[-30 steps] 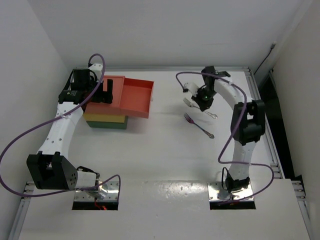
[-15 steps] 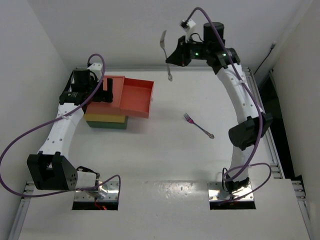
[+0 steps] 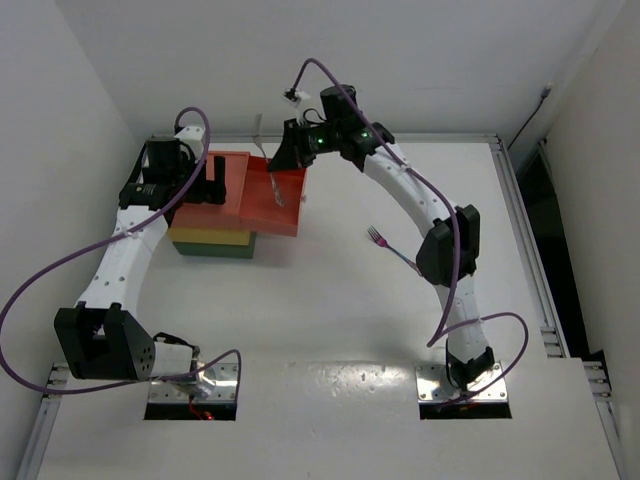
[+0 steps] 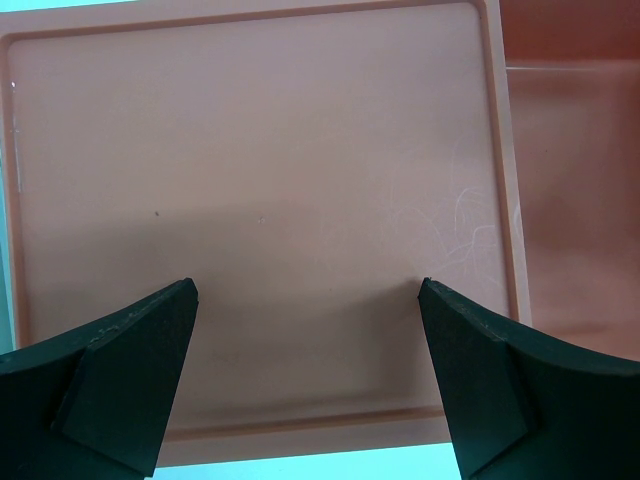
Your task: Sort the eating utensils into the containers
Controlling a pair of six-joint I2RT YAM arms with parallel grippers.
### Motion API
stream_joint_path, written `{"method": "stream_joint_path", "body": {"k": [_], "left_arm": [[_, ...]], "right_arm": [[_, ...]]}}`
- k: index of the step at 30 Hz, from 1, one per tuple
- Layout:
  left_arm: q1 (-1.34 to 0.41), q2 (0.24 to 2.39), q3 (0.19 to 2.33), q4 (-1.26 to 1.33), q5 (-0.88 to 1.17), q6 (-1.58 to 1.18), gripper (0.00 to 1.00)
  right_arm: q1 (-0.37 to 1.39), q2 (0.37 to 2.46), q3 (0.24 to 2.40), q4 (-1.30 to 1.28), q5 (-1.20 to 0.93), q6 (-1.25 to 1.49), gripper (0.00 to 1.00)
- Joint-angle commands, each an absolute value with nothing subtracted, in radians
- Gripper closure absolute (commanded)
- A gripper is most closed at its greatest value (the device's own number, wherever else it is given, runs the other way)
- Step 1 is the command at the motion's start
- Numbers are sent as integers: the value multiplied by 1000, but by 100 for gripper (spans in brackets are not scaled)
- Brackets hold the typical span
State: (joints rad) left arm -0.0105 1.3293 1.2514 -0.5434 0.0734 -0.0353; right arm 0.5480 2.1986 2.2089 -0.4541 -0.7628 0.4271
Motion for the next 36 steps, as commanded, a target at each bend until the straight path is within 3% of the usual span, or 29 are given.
{"method": "stream_joint_path", "body": {"k": [1, 27, 29, 30, 33, 36], "left_arm": [[-6, 1361, 1216, -611, 84, -64, 0], [-6, 1388, 1216, -611, 84, -64, 0], [-6, 1388, 1216, -611, 84, -64, 0], [-6, 1388, 1216, -611, 84, -64, 0], [-6, 1388, 1216, -611, 84, -64, 0], [-6, 1388, 1216, -611, 84, -64, 0]], "right_arm": [[561, 2191, 2238, -410, -761, 446, 100], [612, 2260, 2189, -612, -603, 295, 100], [612, 2260, 2189, -632, -594, 284, 87], [612, 2260, 2180, -632, -594, 284, 71], [612, 2250, 2190, -632, -585, 284, 47], [612, 2229, 2243, -620, -597, 294, 43]]}}
